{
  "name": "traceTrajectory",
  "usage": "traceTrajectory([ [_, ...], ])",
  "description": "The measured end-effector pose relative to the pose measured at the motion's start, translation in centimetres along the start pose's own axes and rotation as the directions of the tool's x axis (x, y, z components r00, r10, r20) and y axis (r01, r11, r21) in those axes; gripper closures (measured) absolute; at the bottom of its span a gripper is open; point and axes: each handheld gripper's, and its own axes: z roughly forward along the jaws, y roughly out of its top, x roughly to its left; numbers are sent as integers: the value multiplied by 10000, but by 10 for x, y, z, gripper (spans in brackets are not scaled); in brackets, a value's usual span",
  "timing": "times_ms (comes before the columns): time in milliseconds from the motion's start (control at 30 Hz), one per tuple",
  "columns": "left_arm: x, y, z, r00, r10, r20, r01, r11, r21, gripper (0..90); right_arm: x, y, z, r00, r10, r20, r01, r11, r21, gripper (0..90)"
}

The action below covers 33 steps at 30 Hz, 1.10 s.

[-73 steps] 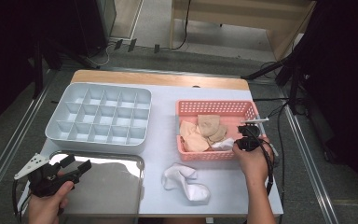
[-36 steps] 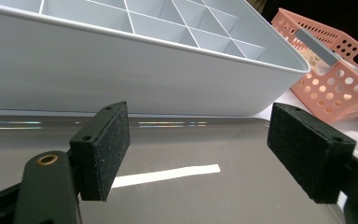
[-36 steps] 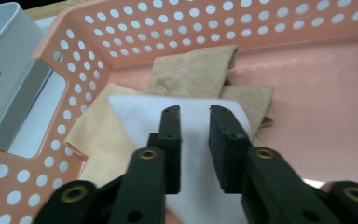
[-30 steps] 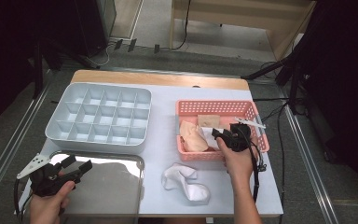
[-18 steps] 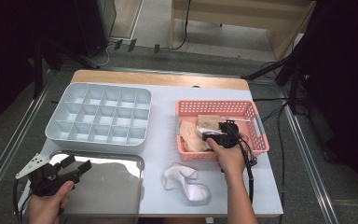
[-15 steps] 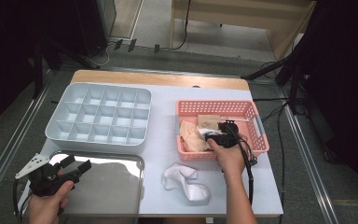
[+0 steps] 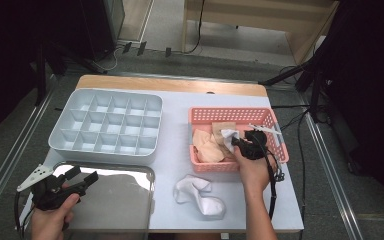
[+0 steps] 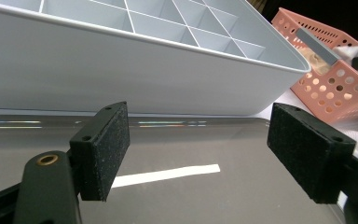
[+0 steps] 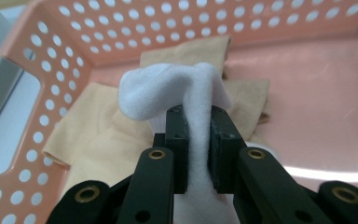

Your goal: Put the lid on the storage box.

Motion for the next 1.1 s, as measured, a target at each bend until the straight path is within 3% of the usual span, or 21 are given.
traceTrajectory([
  [167, -1, 0, 1, 10000, 67, 3, -67, 10000, 21, 219, 0, 1, -13, 9983, -377, -436, 324, 9929, -1146, 822],
  [333, -2, 0, 1, 10000, 61, 3, -61, 10000, 7, 219, 7, -1, -23, 9897, -1110, -908, 895, 9727, -2143, 824],
  [533, -2, -1, 1, 10000, 80, 26, -80, 9999, 60, 219, 15, -4, -31, 9845, -1082, -1383, 623, 9515, -3012, 826],
  [833, -3, -1, 2, 9999, 114, 16, -114, 9999, 72, 219, 23, -12, -42, 9765, -1125, -1838, 374, 9285, -3693, 826],
  [1100, -5, -1, 3, 9999, 159, 17, -159, 9998, 84, 219, 22, -18, -61, 9720, -1096, -2080, 97, 9027, -4302, 825],
])
